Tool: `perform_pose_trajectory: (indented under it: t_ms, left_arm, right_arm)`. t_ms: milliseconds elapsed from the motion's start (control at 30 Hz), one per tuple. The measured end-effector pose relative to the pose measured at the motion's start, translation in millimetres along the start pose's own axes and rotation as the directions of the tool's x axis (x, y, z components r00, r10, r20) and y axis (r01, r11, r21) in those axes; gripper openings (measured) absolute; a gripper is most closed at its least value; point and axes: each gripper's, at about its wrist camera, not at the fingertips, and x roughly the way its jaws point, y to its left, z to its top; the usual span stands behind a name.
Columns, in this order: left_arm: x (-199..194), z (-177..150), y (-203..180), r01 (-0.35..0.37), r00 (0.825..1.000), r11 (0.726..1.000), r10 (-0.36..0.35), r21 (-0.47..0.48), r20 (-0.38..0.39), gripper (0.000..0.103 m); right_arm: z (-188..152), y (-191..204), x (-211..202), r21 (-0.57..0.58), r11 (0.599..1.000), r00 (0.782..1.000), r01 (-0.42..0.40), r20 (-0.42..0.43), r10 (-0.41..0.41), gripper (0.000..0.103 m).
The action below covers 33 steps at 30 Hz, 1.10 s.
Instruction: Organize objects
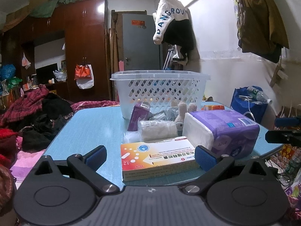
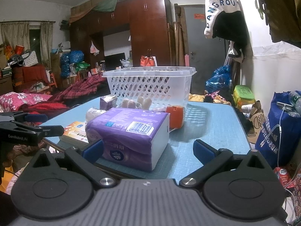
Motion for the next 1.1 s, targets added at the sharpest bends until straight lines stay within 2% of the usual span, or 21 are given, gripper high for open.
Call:
perform_pose_trajectory:
  t_ms: [1100]
  left_arm:
    - [-0.1, -1.4, 1.2, 0.009, 1.0, 1.0, -0.009, 0.001, -0.002, 0.101]
  right_arm:
    - [0.0, -3.1, -0.1, 0.001, 1.0, 1.0, 0.005, -0.002, -0.005, 0.103]
